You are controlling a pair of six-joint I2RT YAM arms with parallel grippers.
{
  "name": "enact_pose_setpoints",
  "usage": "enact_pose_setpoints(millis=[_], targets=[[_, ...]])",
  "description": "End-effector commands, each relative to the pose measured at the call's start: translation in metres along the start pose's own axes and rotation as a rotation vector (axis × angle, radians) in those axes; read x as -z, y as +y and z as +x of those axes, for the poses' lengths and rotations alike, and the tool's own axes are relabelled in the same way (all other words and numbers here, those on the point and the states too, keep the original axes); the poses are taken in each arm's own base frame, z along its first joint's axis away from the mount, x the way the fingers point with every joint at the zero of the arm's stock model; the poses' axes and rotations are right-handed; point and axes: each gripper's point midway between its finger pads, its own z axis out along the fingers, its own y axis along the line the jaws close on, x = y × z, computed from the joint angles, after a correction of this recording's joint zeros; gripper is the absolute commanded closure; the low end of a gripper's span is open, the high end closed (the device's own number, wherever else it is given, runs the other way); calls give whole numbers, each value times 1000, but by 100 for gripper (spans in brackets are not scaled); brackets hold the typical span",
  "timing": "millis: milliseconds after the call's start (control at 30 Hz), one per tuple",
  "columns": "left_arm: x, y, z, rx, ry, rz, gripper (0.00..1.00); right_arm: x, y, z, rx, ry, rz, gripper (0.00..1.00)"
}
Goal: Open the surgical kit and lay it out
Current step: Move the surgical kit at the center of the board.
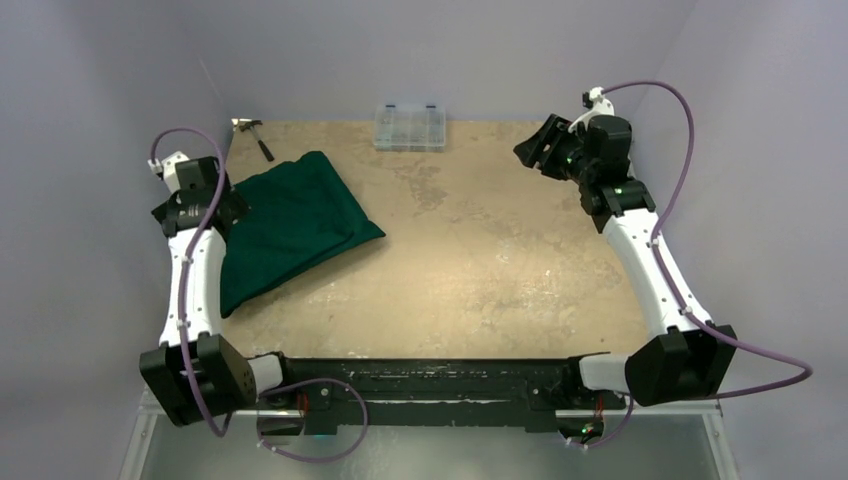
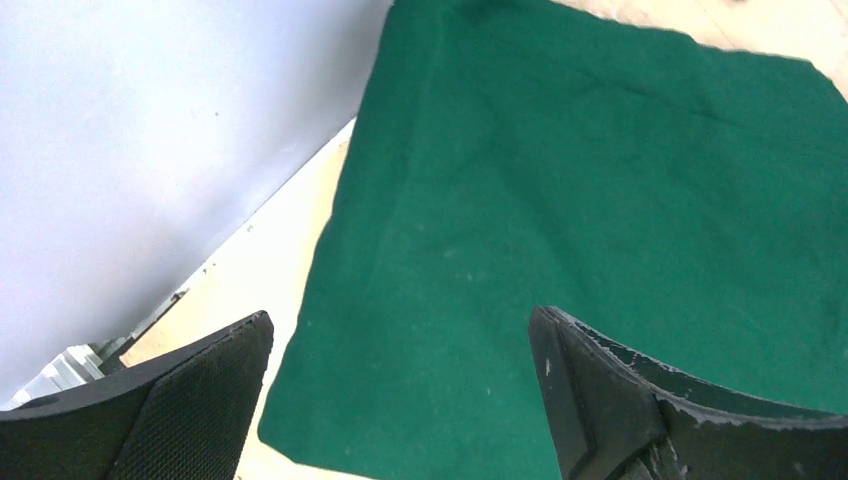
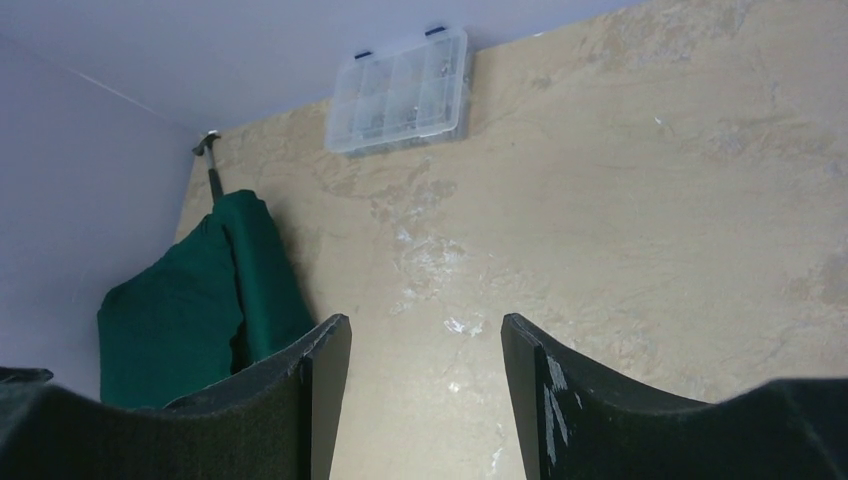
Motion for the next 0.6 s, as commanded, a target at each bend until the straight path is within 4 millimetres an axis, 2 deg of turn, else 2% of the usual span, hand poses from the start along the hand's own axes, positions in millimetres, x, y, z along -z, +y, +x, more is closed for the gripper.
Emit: enact_pose_setpoints(millis=[0, 300, 567], targets=[[-10, 5, -33, 119, -16, -6, 1, 4, 1, -5, -7, -12, 11, 39], [-45, 64, -6, 301, 104, -179, 1, 2, -9, 6, -13, 20, 49, 38], [-74, 63, 30, 380, 164, -154, 3, -12, -12, 13, -26, 57, 54, 38]])
